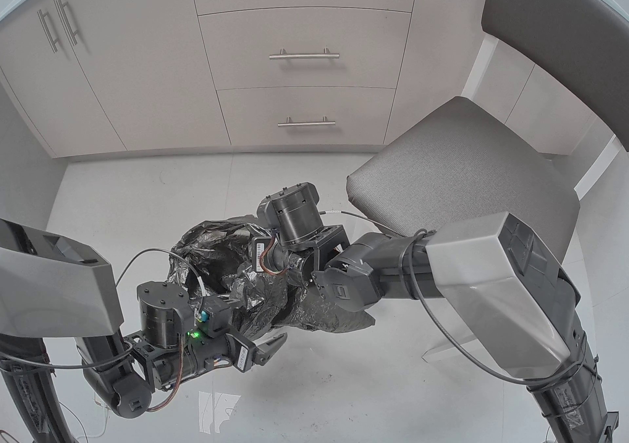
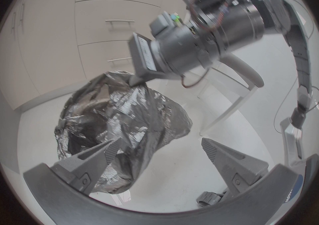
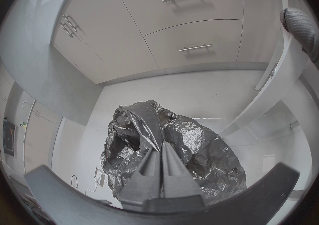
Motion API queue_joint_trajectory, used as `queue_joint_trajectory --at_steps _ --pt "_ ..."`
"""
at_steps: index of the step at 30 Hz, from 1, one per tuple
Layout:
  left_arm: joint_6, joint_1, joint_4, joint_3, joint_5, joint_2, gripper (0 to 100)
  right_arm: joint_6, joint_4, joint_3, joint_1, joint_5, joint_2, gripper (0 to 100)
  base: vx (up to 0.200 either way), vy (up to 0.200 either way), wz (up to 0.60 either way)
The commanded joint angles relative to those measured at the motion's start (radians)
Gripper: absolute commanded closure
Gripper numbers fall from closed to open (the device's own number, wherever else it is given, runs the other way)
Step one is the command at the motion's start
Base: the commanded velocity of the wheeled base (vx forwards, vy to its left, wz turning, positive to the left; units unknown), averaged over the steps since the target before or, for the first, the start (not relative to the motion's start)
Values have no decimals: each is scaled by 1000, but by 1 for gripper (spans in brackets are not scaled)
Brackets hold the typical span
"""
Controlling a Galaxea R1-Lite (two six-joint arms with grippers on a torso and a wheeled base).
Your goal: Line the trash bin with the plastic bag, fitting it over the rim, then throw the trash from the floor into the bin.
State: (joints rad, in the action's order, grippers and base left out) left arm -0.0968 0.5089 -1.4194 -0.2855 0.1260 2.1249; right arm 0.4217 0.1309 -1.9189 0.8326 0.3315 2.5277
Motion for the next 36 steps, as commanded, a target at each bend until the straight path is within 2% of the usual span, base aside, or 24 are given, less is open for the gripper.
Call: queue_joint_trajectory --at_steps 1,6,10,30,31,36 --pt "-1 16 -6 3 -2 64 0 -1 1 1 0 0 -7 100 0 0 0" --pt "-3 -3 -13 -24 -8 110 0 2 3 3 3 1 -7 100 0 0 0" --pt "-3 -18 -15 -73 -68 135 0 3 3 15 7 1 -24 100 0 0 0" --pt "-1 -12 -15 -153 -80 162 0 6 3 23 8 1 -30 100 0 0 0" --pt "-1 -12 -15 -153 -80 162 100 6 3 23 8 1 -30 100 0 0 0" --pt "0 -12 -15 -155 -78 162 100 6 4 23 8 3 -32 100 0 0 0"
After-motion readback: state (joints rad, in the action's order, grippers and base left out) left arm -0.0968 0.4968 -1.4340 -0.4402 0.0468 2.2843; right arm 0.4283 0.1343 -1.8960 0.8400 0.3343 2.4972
